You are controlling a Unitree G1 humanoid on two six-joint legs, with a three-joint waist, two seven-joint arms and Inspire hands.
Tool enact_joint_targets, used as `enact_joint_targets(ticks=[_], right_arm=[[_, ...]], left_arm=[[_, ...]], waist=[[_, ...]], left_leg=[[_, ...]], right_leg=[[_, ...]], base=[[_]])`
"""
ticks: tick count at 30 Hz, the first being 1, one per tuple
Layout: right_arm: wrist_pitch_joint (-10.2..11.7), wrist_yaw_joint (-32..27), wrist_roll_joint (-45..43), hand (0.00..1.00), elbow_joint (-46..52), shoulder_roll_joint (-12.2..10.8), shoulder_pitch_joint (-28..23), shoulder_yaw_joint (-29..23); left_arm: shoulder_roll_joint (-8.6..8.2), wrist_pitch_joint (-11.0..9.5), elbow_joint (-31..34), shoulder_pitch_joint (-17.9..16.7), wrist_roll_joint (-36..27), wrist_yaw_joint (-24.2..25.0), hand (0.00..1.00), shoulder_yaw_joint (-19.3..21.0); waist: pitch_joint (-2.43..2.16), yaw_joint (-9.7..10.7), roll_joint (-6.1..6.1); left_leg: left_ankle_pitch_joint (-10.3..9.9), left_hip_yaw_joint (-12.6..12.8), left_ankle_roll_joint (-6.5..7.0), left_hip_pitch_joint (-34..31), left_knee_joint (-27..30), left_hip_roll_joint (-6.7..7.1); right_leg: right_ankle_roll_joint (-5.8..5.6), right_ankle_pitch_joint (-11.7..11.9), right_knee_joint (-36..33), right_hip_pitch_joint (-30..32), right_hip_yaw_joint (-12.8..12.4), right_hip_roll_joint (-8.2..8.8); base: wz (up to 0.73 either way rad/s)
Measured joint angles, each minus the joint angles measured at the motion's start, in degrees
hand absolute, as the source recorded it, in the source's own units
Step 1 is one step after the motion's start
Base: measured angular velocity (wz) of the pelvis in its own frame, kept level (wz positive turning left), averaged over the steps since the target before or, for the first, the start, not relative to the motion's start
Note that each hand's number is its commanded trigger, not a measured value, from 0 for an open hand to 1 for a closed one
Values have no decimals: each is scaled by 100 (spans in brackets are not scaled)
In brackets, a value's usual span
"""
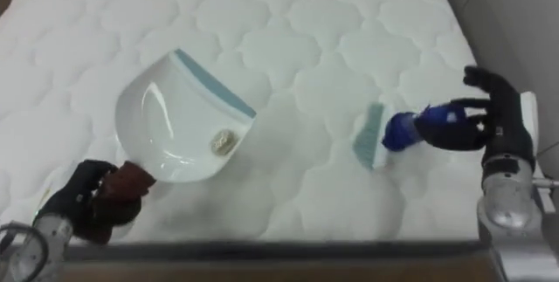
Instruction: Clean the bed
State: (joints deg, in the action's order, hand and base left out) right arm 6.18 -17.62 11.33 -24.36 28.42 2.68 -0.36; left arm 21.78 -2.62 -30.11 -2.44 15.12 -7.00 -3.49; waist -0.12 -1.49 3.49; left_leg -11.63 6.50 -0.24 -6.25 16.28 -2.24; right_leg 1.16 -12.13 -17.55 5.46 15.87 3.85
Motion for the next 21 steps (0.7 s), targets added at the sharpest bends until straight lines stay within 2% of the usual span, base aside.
enact_joint_targets(ticks=[4, 8, 10, 21], right_arm=[[-1, -22, 15, 0, 108, -31, -13, 1], [-5, -52, 14, 0, 634, -46, -201, -6], [-4, -52, 18, 0, 718, -145, -217, -3], [2, -28, -38, 0, 1199, -202, -391, 0]], left_arm=[[-134, 14, 373, -99, 2, 19, 100, 99], [-229, 14, 862, -327, 6, 25, 100, 165], [-296, 11, 919, -359, 8, 25, 100, 165], [-394, 5, 1333, -396, 13, 22, 100, 358]], waist=[[1, 15, 4], [1, -17, 10], [2, -22, 12], [3, -67, 12]], left_leg=[[-1, 30, -2, 212, -81, -6], [-2, 131, -2, 364, -113, -7], [-2, 136, -2, 555, -195, -7], [-2, 126, -2, 702, -277, 8]], right_leg=[[-16, 33, 138, -231, -8, -6], [-24, 50, 208, -363, -16, -22], [-37, 64, 298, -544, -15, -21], [-40, 66, 339, -681, -26, -59]], base=[[-2], [-9], [-5], [0]])
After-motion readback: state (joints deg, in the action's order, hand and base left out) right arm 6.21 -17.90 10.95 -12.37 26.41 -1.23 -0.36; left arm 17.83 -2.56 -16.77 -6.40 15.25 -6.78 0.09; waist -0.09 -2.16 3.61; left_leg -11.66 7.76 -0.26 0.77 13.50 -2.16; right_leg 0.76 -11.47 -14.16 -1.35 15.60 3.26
